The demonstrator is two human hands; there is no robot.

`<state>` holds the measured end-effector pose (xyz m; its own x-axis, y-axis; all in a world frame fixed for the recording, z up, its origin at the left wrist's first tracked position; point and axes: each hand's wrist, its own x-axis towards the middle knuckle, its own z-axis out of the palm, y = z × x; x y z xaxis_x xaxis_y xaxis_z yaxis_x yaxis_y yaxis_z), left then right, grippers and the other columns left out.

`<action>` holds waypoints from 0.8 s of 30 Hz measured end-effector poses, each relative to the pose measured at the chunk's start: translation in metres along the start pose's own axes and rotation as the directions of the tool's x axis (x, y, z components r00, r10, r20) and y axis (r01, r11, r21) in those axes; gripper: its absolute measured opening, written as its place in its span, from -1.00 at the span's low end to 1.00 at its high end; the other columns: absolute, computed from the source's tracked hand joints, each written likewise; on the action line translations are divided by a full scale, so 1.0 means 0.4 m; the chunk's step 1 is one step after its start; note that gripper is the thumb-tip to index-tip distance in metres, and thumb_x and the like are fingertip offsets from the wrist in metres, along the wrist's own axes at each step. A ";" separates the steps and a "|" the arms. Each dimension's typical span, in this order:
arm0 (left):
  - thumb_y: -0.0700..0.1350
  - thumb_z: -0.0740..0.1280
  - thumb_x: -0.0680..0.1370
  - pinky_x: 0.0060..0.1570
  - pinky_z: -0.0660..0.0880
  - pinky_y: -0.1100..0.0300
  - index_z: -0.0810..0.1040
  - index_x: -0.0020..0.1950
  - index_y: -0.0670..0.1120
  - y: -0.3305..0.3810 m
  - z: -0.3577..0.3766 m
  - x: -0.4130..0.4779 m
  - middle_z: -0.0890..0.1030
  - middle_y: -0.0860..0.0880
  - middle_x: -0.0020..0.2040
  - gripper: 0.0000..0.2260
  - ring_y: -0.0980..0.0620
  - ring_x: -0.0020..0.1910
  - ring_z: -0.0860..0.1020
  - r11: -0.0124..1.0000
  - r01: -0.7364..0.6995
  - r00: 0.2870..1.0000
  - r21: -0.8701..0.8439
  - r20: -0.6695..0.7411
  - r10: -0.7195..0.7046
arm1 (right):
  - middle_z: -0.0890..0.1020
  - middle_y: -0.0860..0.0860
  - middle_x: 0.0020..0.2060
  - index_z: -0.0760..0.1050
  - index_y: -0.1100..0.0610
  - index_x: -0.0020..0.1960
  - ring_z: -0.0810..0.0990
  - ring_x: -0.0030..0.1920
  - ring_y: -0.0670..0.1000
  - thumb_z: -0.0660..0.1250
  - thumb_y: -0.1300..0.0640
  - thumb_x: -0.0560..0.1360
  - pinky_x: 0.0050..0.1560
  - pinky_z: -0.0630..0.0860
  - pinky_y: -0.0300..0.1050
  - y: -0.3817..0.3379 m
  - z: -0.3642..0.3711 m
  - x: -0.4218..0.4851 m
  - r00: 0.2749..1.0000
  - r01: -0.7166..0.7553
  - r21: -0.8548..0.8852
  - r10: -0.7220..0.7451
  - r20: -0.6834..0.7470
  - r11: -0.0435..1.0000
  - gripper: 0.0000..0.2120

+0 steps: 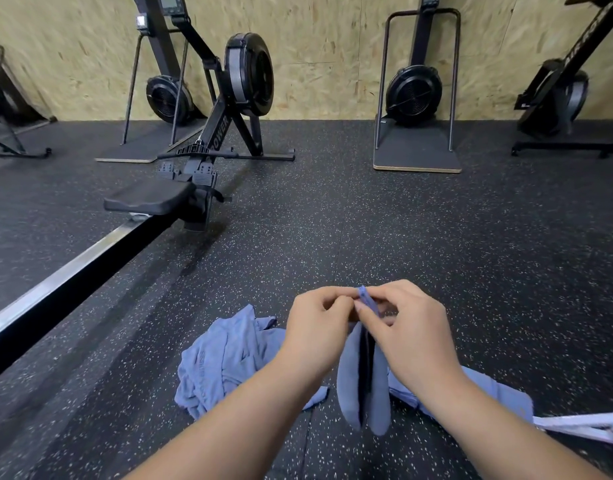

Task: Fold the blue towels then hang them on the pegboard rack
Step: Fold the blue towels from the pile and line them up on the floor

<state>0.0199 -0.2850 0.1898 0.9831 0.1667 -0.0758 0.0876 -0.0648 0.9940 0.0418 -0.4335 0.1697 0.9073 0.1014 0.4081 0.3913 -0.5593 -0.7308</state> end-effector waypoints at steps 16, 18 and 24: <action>0.06 0.37 0.63 -0.05 0.44 0.12 0.64 0.14 0.09 -0.068 -0.108 0.086 0.51 0.10 -0.12 -0.86 -0.05 0.01 0.58 0.500 -0.208 0.973 0.841 0.126 0.194 | 0.73 -0.24 -0.09 0.69 -0.06 0.04 0.70 -0.08 -0.21 0.51 0.13 0.57 0.00 0.52 -0.41 0.042 -0.084 0.078 0.991 -0.108 0.253 0.123 -0.044 0.961 -0.89; 0.09 0.34 0.65 -0.01 0.50 0.07 0.62 0.09 0.09 -0.070 -0.122 0.092 0.54 0.05 -0.03 -0.87 -0.07 0.05 0.57 0.443 -0.208 0.967 0.872 0.114 0.228 | 0.73 -0.20 -0.08 0.68 -0.04 0.06 0.68 -0.07 -0.24 0.50 0.13 0.58 -0.02 0.47 -0.48 0.054 -0.094 0.082 0.991 -0.088 0.177 0.103 -0.080 0.980 -0.90; -0.03 0.47 0.58 -0.07 0.57 0.07 0.69 0.01 0.10 -0.016 -0.154 0.112 0.63 0.12 -0.11 -0.97 0.02 -0.14 0.61 0.442 -0.365 0.853 0.819 0.105 0.511 | 0.70 -0.16 -0.13 0.65 -0.04 -0.01 0.64 -0.14 -0.12 0.47 0.08 0.59 -0.08 0.50 -0.14 0.115 -0.117 0.090 0.994 -0.113 -0.187 0.110 -0.024 0.976 -0.98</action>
<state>0.0536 -0.2167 0.1849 0.9004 0.0062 0.4351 -0.1888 -0.8954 0.4033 0.0850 -0.4941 0.1765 0.9409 0.0194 0.3380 0.2505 -0.7114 -0.6566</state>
